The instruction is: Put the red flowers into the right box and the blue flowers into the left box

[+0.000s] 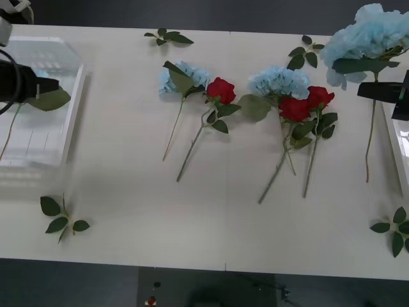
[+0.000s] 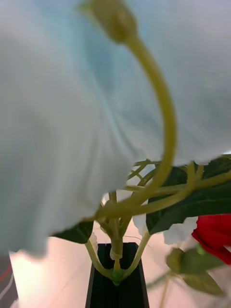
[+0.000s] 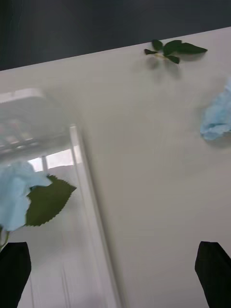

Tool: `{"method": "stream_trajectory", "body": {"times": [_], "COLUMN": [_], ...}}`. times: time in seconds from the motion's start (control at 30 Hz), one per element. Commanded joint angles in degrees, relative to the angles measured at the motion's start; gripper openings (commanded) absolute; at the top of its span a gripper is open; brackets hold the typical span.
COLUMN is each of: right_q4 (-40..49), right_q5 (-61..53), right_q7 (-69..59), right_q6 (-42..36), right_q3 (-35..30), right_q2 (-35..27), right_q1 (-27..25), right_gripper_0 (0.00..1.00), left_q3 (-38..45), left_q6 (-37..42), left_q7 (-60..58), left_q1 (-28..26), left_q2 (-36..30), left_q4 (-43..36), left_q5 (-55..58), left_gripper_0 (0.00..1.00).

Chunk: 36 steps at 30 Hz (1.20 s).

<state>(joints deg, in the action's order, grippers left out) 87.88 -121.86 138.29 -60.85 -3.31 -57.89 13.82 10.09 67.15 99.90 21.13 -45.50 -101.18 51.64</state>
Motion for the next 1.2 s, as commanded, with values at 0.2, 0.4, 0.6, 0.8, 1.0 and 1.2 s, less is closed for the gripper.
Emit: {"method": "stream_trajectory", "body": {"times": [0.2,0.4,0.6,0.8,1.0,1.2], "right_q4": [8.19,9.16,9.24,9.16,9.16,9.16], "right_q5": [-0.22,-3.82,-4.79,-4.79,-4.79,-4.70], "right_q7": [12.88,16.71,16.71,16.71,16.71,16.71], "right_q6": [2.14,5.92,9.35,12.16,14.44,14.62], "right_q3": [2.17,9.03,13.68,17.46,18.87,18.96], "right_q2": [12.01,15.79,19.48,21.32,22.12,22.12], "right_q1": [3.76,8.33,12.55,15.18,16.15,16.33], "right_gripper_0": [0.00,0.00,0.00,0.00,0.00,0.00], "left_q3": [-10.71,-11.50,-9.04,-9.04,-9.04,-9.12], "left_q6": [-0.88,-2.99,0.70,10.28,16.87,18.89], "left_q7": [0.56,10.67,37.91,55.10,55.10,55.10], "left_q1": [11.31,11.74,11.57,11.57,11.57,11.57], "left_q2": [8.67,14.47,16.23,18.17,22.21,27.66], "left_q4": [7.93,14.08,25.24,32.89,36.49,36.75], "left_q5": [4.08,17.96,36.07,50.48,58.04,59.98], "left_gripper_0": [1.00,1.00,1.00,1.00,1.00,1.00]}}
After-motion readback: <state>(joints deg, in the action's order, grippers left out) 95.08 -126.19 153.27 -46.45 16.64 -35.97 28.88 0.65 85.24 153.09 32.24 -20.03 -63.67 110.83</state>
